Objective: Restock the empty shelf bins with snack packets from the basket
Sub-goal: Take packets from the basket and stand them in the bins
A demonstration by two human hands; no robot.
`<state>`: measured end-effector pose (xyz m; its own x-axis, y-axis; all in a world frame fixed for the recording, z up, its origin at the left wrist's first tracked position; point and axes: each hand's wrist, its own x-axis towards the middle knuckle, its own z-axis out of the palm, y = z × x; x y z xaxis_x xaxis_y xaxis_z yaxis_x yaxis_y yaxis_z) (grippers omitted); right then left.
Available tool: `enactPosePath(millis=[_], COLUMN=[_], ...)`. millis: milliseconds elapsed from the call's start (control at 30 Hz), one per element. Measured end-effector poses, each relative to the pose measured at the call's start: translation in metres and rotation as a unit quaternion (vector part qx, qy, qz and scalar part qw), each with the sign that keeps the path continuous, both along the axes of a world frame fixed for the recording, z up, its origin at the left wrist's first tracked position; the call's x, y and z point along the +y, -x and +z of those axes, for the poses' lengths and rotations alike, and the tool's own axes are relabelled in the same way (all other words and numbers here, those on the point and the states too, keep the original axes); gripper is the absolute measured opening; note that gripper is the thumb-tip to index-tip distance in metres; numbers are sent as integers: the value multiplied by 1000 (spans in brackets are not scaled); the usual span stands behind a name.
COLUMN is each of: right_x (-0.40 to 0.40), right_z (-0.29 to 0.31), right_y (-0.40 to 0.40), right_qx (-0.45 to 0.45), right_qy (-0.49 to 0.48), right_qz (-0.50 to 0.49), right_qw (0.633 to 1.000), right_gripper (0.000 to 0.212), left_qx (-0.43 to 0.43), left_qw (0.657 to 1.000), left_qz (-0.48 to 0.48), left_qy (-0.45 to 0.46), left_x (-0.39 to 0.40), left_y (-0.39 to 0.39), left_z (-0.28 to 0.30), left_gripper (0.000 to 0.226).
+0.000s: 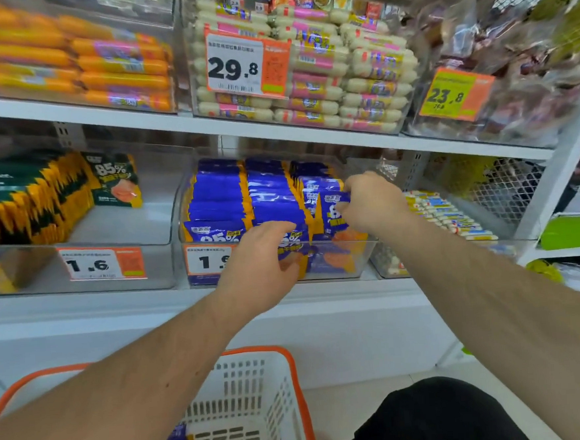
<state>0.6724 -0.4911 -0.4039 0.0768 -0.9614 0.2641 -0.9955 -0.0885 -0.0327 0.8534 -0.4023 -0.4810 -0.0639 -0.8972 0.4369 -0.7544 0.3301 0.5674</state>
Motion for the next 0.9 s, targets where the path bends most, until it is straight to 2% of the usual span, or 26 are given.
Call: enactPosePath(millis=[100,233,400,533,633,700,800,900], right_x=[-8,-8,23,58,79,85,93,102], right_z=[-8,-11,-14,-47,-97,-132,-188,-247], right_y=[-5,-15,-60,-117,-163,-188,-216,-233], right_qx=[-22,-91,-173,-251,-282,-306,-328,-297], right_qy=[-29,36,145,138,75,23,-111,-246], right_qz=[-4,3,122,212,285,290,239,176], right_qw=[999,995,967,934,913,906,907,906], right_gripper=[17,19,11,7,7,8,9,23], left_qx=[8,14,69,64,53,51,48,51], left_qw=[1000,998,995,994,988,980,966,944], left_qz=[1,8,1,21,60,81,104,136], left_qy=[-17,-58,-76,-81,-131,-172,-230,-297], left_x=[2,4,13,32,53,67,85,100], left_y=[-9,-24,-47,-78,-111,-133,-168,-203], left_z=[-8,-13,-20,-36,-64,-84,-109,-134], left_gripper=[53,55,46,43,40,40,41,38])
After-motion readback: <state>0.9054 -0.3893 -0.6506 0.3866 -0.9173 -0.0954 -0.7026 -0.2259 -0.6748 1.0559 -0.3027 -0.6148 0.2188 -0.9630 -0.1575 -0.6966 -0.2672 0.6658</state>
